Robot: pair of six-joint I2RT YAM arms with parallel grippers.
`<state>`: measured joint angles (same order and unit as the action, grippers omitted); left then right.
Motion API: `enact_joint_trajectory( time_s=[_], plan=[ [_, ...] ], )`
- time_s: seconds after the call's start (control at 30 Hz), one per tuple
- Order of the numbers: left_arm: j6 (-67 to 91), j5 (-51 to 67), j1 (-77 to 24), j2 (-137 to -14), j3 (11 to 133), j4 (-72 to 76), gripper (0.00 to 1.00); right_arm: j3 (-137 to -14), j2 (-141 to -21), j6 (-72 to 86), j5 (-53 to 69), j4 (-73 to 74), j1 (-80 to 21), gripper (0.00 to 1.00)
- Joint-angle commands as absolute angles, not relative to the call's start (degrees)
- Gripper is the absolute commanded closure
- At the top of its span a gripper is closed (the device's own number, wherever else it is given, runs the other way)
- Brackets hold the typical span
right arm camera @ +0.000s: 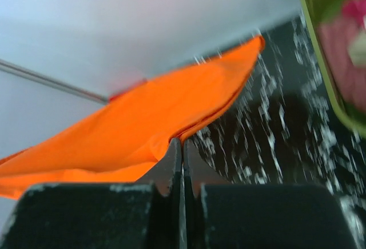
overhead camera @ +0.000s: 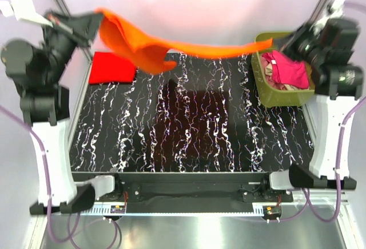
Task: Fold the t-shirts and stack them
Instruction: Flatten the tshirt out
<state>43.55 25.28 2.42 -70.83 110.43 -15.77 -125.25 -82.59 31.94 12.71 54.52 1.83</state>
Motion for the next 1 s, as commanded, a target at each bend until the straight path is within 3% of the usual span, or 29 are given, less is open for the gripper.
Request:
enact_joint_trajectory(
  time_s=[0.0,0.2,0.5,0.63,0.7,0.83,0.87,0.9,0.97],
  plan=[
    [42.7,22.4,2.2,-67.0,98.6,-19.8,1.0,-108.8,-78.3,32.3,14.6,56.1,1.8,1.0],
    [39.9,19.6,0.3,-60.3,92.0,-23.6,1.0,-93.7,-70.9,33.2,15.6,54.8,0.7,1.0],
    [53.8,20.1,0.3,-39.1,50.9,-36.0,1.0,-66.2,-55.7,37.3,22.6,57.8,0.4,1.0],
    [55.9,21.1,0.4,-24.7,41.7,-46.0,1.0,-48.4,-46.0,38.1,25.4,63.4,0.3,1.0],
    [54.7,21.1,0.3,-21.6,41.6,-55.0,0.99,-45.2,-41.8,37.4,25.8,66.7,0.4,1.0],
    [50.1,19.3,0.4,-21.8,46.0,-66.8,0.55,-41.9,-41.2,35.5,28.5,67.0,0.4,0.98],
    [49.2,18.2,0.4,-22.3,47.1,-69.4,0.35,-42.5,-43.1,34.7,28.3,66.9,0.3,0.94],
    [47.7,17.2,0.4,-23.8,49.6,-70.7,0.28,-43.4,-44.4,33.0,27.4,66.7,0.3,0.79],
    [46.3,12.9,0.4,-25.4,52.5,-72.0,0.22,-47.4,-48.5,31.3,25.8,65.7,0.3,0.61]
  ],
)
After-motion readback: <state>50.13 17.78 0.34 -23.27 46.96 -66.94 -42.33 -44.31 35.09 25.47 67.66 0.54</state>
